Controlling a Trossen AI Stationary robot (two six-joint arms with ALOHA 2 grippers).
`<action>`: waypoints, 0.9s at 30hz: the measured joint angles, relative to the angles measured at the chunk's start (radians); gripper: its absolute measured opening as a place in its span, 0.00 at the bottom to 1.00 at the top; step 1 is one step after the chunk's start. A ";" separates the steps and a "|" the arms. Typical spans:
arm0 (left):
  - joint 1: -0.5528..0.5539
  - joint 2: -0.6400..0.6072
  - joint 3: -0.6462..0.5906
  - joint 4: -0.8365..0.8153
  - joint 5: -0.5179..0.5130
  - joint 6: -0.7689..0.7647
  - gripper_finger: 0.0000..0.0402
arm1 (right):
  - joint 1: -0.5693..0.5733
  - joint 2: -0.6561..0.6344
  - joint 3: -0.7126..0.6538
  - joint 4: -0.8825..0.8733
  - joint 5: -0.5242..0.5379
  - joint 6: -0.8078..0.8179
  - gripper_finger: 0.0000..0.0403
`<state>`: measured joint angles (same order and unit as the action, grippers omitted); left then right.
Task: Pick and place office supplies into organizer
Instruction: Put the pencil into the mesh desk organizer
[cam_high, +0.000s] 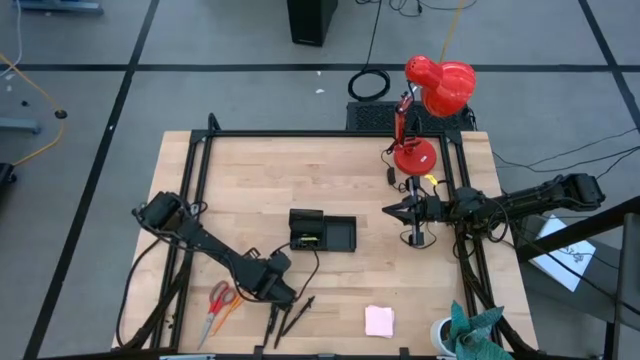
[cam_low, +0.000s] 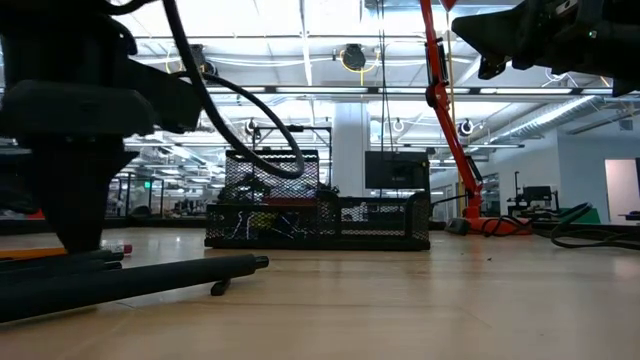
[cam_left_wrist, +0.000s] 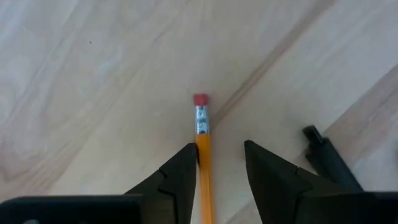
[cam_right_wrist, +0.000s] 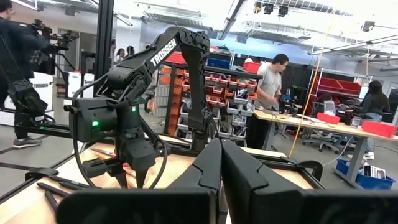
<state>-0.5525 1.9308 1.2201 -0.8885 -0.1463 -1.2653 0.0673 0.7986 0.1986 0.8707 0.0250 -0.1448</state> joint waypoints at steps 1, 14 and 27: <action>-0.004 0.000 0.000 -0.001 0.000 0.000 0.36 | 0.000 0.000 0.000 0.000 0.000 0.001 0.01; -0.016 -0.009 -0.052 0.004 0.010 0.027 0.36 | 0.000 0.000 0.000 0.000 0.000 0.002 0.01; -0.010 -0.014 -0.110 0.088 0.014 0.023 0.36 | 0.000 0.000 0.000 0.000 0.000 0.002 0.01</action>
<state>-0.5625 1.9163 1.1101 -0.8002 -0.1318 -1.2422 0.0672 0.7986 0.1986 0.8707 0.0250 -0.1425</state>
